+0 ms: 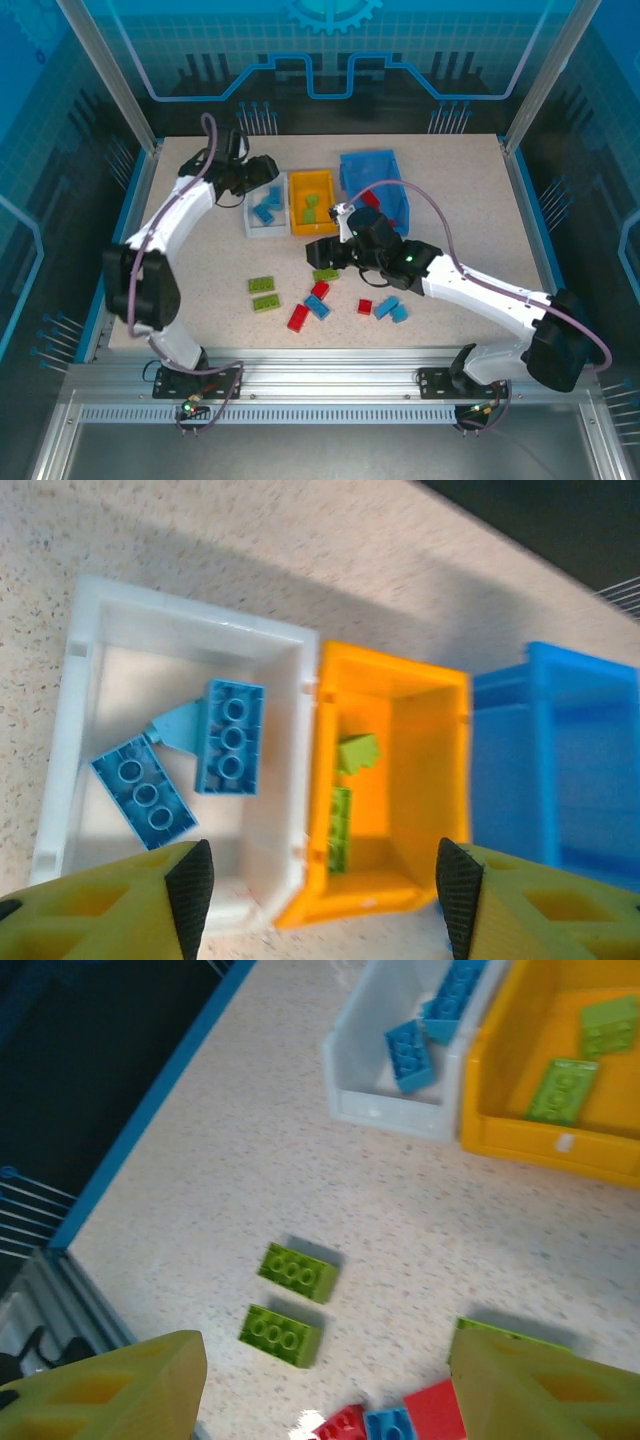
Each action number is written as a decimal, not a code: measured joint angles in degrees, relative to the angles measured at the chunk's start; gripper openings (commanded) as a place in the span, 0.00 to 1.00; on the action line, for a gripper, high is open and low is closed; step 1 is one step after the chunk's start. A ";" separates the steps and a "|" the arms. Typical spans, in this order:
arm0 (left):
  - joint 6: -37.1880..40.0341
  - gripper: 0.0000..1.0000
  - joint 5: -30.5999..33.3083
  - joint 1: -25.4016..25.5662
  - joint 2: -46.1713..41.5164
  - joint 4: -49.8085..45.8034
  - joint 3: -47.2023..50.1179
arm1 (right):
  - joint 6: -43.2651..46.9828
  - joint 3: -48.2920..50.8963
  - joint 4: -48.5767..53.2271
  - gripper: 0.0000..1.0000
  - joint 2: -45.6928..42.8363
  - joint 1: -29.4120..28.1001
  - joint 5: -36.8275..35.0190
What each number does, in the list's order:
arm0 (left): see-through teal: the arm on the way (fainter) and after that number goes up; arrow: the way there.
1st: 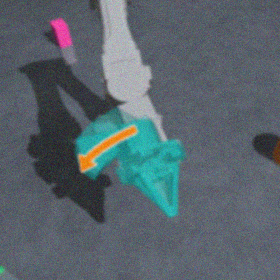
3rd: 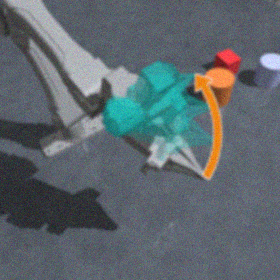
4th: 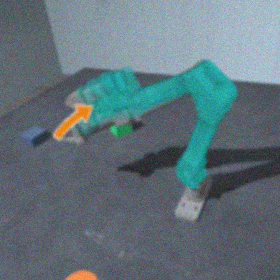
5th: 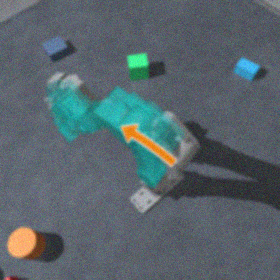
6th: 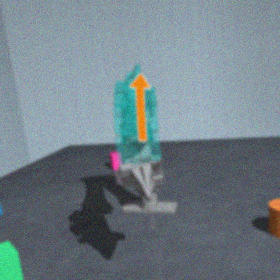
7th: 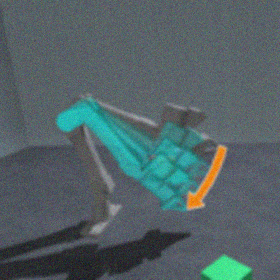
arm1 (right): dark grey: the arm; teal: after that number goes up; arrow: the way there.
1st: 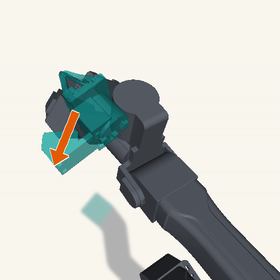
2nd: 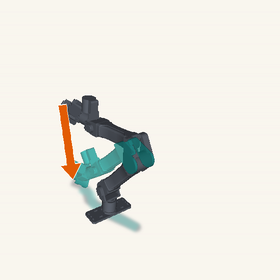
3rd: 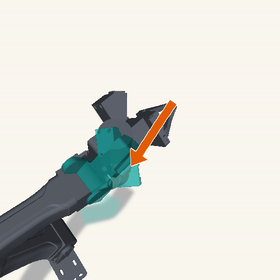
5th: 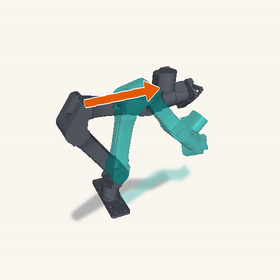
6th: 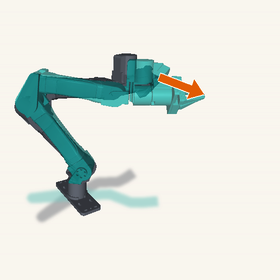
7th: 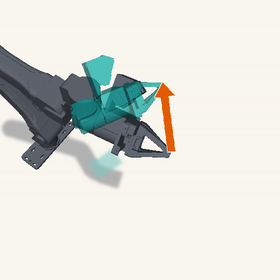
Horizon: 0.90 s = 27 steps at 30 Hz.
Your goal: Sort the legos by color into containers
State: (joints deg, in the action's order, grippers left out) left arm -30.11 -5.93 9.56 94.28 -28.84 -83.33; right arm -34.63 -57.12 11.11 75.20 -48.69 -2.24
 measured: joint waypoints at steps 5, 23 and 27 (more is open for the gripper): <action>-0.92 0.68 -1.64 4.90 -14.01 0.55 8.07 | 0.59 0.09 8.63 0.66 -2.29 -0.02 -5.38; -19.19 0.68 3.58 35.78 -51.34 0.31 43.15 | 7.39 -0.33 34.16 0.88 15.91 -3.08 -8.26; -19.96 0.68 5.33 35.78 -54.86 -1.31 43.17 | 9.44 -2.45 37.83 0.88 22.08 -5.01 -10.91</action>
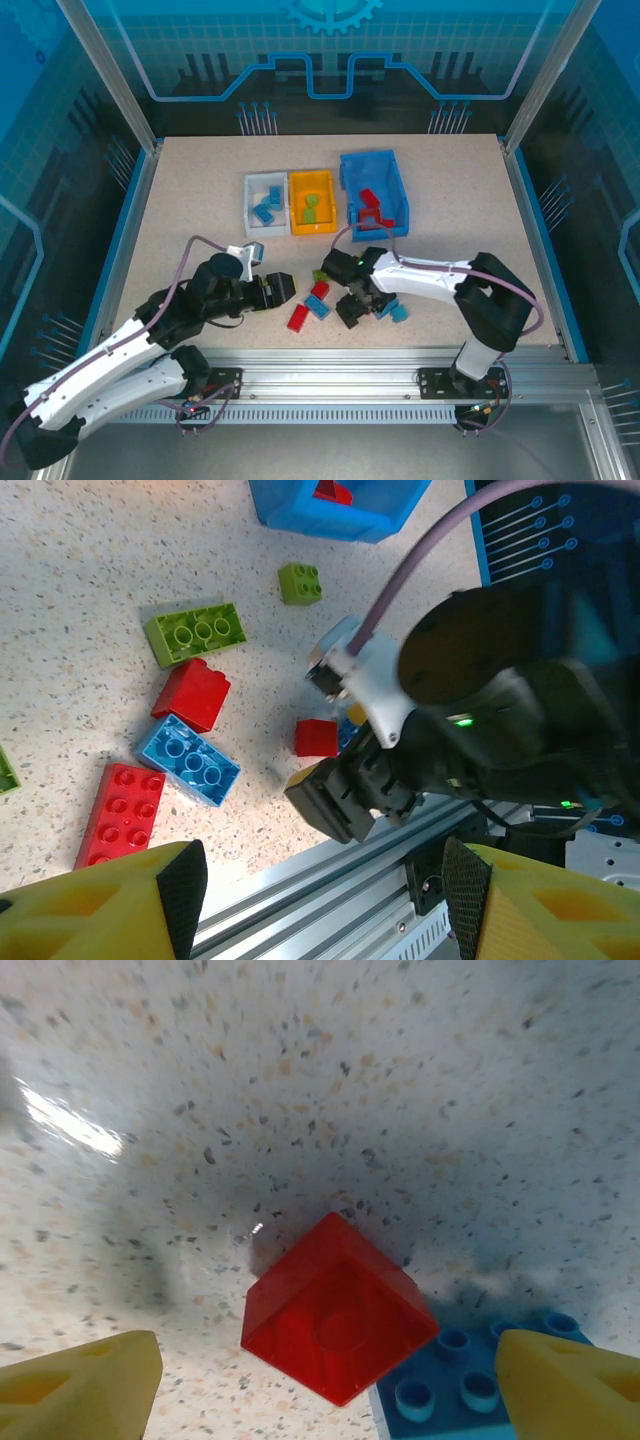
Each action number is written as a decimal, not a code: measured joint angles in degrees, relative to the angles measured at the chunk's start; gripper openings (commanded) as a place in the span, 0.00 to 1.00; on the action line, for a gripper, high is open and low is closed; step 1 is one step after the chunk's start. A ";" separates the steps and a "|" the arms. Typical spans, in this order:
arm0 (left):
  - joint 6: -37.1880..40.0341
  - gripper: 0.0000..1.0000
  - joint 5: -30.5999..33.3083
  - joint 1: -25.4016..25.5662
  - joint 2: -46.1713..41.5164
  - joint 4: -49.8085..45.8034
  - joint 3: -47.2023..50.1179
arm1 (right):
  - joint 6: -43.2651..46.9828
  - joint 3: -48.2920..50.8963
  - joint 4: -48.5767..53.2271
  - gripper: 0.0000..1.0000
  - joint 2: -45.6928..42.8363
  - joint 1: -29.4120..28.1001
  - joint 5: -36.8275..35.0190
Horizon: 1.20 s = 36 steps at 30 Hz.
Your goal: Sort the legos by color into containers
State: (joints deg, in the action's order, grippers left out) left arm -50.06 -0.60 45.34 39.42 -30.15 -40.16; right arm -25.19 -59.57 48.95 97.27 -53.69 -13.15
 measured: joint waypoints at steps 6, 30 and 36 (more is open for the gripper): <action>-0.04 0.68 0.96 0.00 0.33 -1.18 -0.02 | 1.86 -2.67 1.66 0.82 3.19 -0.31 -3.21; -0.63 0.67 0.98 0.04 3.87 1.38 -0.04 | 3.67 -1.51 -1.27 0.33 2.60 3.93 -4.48; -0.59 0.67 1.01 0.04 8.07 4.61 -1.18 | 3.82 -4.85 -1.01 0.33 -2.71 9.53 -6.47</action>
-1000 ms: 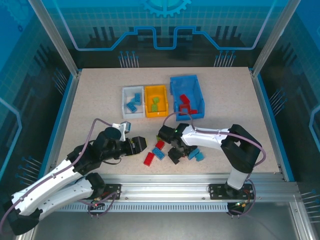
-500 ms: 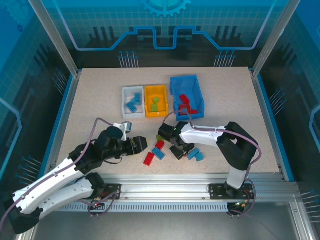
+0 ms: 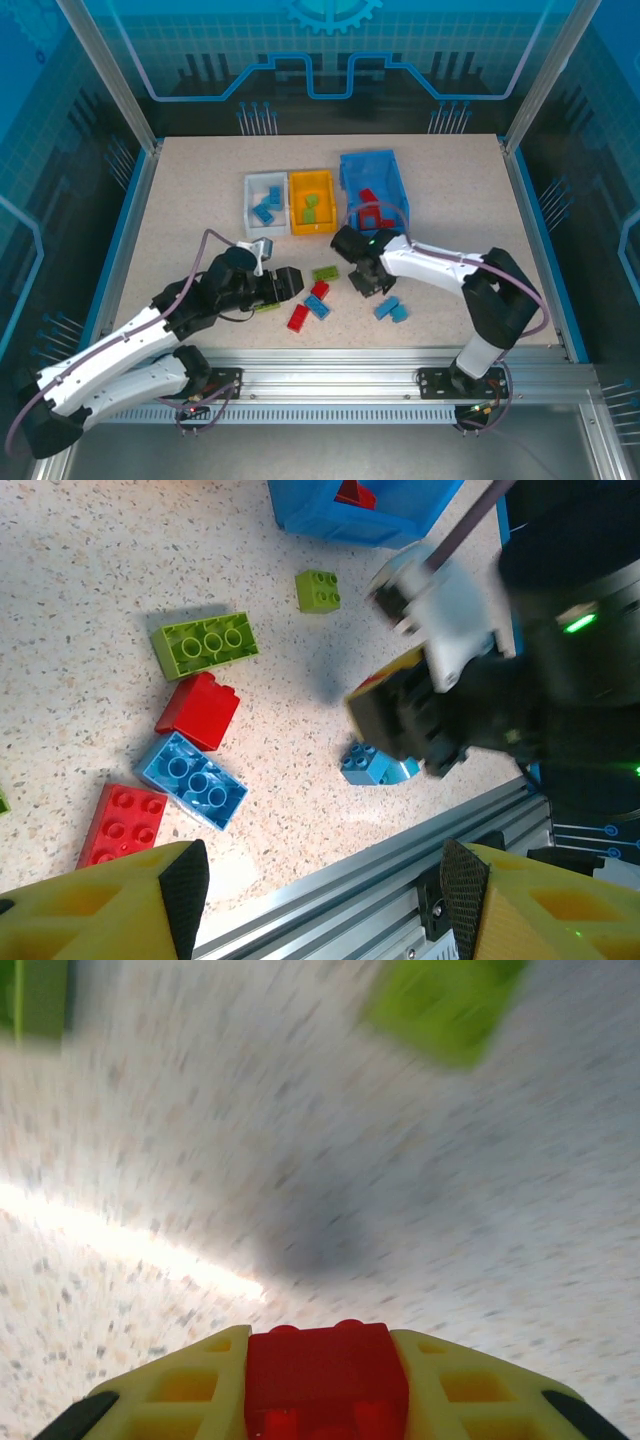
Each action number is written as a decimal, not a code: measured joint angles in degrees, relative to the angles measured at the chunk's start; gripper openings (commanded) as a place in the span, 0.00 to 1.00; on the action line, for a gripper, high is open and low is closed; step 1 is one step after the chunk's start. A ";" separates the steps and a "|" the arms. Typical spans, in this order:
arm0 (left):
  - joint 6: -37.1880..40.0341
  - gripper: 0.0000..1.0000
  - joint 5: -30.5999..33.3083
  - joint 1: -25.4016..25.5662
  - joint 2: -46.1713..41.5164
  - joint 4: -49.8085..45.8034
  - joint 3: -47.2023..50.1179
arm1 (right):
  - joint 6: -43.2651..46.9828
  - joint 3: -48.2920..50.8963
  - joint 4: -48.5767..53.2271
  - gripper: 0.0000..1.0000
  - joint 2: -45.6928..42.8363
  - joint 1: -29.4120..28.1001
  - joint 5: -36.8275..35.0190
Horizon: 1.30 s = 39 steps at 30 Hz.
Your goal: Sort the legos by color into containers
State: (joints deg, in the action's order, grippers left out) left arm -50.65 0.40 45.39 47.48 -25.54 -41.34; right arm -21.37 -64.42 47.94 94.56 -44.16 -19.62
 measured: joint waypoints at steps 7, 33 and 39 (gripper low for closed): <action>1.53 0.67 0.98 0.00 6.75 4.39 -6.27 | 0.48 -16.22 -1.18 0.34 1.44 10.93 -5.31; 6.32 0.67 4.96 0.55 17.38 14.53 -12.61 | -1.97 -51.56 -2.99 0.58 36.63 23.98 10.58; 7.58 0.67 6.10 0.55 17.77 11.74 -13.57 | -2.21 -50.90 -2.95 0.52 33.38 23.96 12.61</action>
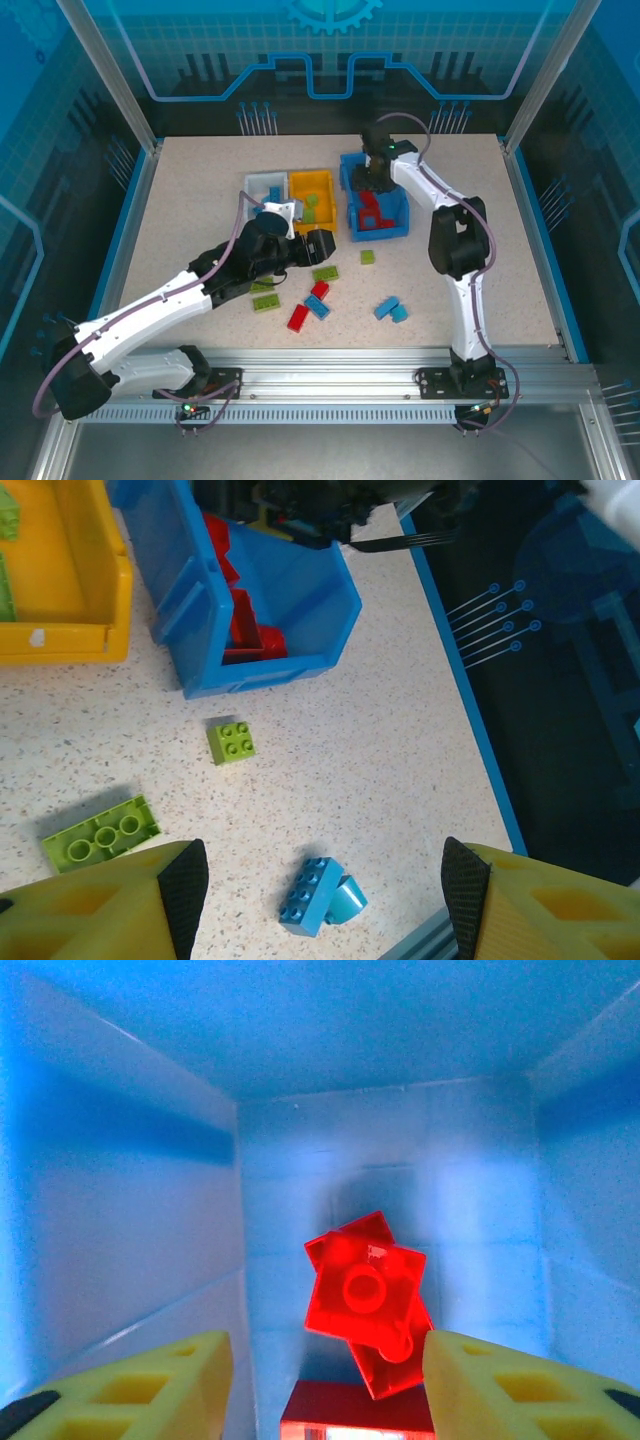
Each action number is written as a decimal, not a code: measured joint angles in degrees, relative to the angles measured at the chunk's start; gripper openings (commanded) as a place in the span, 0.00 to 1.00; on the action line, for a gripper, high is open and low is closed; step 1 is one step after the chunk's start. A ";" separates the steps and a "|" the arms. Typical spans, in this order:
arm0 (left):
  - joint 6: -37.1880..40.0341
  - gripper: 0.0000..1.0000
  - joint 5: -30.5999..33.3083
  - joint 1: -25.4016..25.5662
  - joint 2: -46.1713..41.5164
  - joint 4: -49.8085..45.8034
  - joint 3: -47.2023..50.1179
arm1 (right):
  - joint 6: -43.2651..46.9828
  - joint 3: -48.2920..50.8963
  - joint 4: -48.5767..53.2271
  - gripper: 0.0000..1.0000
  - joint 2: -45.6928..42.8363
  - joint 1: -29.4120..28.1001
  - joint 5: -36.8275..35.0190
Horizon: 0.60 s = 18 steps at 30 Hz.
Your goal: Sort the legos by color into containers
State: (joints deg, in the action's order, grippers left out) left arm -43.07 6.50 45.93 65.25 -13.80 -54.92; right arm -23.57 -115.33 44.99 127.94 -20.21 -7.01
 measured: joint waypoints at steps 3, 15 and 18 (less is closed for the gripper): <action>0.90 0.68 1.25 0.00 0.79 -2.78 -1.64 | 0.04 0.31 -0.04 0.51 -4.20 -0.04 -0.02; 16.72 0.76 1.53 -1.33 12.20 -14.40 -8.39 | 0.13 30.45 -9.46 0.64 -40.15 -6.54 -1.77; 24.22 0.77 -0.15 -3.15 17.86 -16.48 -11.85 | -1.22 44.76 -13.73 0.71 -52.48 -10.91 0.31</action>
State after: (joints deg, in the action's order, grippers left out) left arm -18.85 6.35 42.78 83.11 -30.28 -66.76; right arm -24.80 -70.57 31.27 75.46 -31.11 -6.70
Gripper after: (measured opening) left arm 0.764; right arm 0.675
